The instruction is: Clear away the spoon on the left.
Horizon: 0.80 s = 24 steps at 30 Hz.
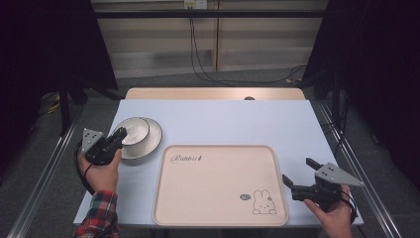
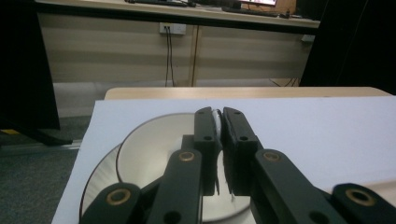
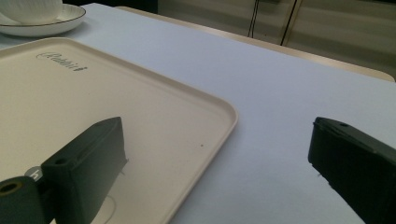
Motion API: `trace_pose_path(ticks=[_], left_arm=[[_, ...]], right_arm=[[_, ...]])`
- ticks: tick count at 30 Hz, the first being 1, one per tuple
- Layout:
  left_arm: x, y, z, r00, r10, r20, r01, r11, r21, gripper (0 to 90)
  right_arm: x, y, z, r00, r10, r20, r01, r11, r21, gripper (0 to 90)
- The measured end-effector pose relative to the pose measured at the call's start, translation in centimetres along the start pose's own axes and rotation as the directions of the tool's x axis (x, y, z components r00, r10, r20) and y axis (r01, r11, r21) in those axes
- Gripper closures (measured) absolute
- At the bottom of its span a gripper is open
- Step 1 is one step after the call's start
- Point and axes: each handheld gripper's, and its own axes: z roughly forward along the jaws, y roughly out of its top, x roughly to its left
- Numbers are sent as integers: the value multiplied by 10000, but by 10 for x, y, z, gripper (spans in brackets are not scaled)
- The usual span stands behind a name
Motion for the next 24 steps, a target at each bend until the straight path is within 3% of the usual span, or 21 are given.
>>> trace_pose_path(ticks=[2, 13, 17, 20, 24], left_arm=[[1, 3, 6, 9999, -142, -61, 141, 9998, -167, 850], [8, 7, 35, 9983, 22, -581, -49, 9990, -452, 845], [11, 6, 39, 9977, -279, -625, 239, 9977, -636, 848], [11, 7, 39, 9977, -189, -644, 152, 9982, -575, 850], [9, 10, 37, 9982, -422, -431, 395, 9972, -628, 851]], right_arm=[[0, 0, 1, 9999, 3, -114, -3, 10000, 14, 36], [-1, 0, 1, 9998, 67, -208, -68, 10000, -44, 36], [-2, 0, 1, 9998, 139, -174, -141, 9999, -80, 35], [-3, 0, 0, 9998, 169, -129, -170, 9998, -76, 35], [-3, -1, 0, 9997, 197, -126, -198, 9998, -74, 35]])
